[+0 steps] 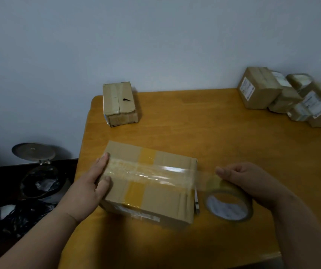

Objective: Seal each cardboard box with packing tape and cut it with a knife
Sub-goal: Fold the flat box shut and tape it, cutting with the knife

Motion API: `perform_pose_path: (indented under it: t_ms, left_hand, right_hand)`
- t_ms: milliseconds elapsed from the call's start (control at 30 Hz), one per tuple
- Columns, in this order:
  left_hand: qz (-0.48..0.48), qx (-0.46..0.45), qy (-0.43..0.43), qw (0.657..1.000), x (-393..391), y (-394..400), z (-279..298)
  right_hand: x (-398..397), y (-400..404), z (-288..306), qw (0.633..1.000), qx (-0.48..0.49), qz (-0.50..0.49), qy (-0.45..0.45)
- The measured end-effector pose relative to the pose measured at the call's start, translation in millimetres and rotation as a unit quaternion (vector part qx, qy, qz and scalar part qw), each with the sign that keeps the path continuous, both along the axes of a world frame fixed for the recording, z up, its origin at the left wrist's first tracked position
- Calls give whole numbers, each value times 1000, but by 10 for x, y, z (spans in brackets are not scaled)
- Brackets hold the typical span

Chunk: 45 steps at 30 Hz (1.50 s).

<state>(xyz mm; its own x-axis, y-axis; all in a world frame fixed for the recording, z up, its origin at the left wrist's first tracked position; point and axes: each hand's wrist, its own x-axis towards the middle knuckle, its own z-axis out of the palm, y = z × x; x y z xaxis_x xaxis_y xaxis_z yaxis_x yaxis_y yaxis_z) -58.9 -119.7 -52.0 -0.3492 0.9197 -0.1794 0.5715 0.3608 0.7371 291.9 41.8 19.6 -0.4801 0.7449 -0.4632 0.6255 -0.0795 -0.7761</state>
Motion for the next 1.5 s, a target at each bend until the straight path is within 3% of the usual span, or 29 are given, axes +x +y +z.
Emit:
perform_pose_path:
  t_ms: [100, 167, 233, 333, 433, 533, 633, 833, 967, 1067, 1167, 1267, 1367, 1500]
  left_hand:
    - [-1, -14, 8, 1000, 4, -3, 8]
    - [-9, -35, 34, 999, 0, 4, 22]
    - [-28, -63, 128, 989, -12, 16, 32]
    - [-68, -72, 320, 942, 152, 82, 91]
    - [-154, -67, 374, 912, 528, 172, 123]
    - [-201, -94, 375, 900, 643, 269, 135]
    - [-234, -116, 361, 895, 579, 265, 170]
    - [-230, -90, 369, 896, 459, 199, 186]
    - [-174, -22, 276, 945, 176, 111, 225]
    - [-125, 31, 86, 988, 59, 34, 250]
    - [-68, 37, -86, 993, 160, -51, 255]
    - [-24, 34, -178, 983, 318, -126, 262]
    - [-3, 87, -198, 976, 413, -84, 403]
    - [-12, 145, -89, 985, 410, 158, 673]
  right_hand:
    - [74, 31, -232, 994, 44, 10, -95]
    - [80, 32, -413, 992, 71, 20, -105]
    - [55, 21, -556, 989, 94, 31, -112]
    - [-18, -7, -742, 985, 110, 45, -122]
    - [-71, -18, -819, 987, 102, 20, -119]
    - [3, -54, -805, 998, -1, -38, -40]
    - [175, -121, -816, 970, -187, -95, 121]
    - [202, -141, -607, 956, -211, -18, 205]
    - [11, -111, -160, 927, -200, 55, 311]
    - [-285, -85, 291, 896, -163, 123, 395]
    - [-681, -95, 651, 869, -165, 189, 426]
    - [-1063, -134, 651, 890, -147, 147, 405]
    - [-1276, -139, 588, 914, -114, 79, 382]
    - [-1410, -135, 631, 925, -85, 41, 369]
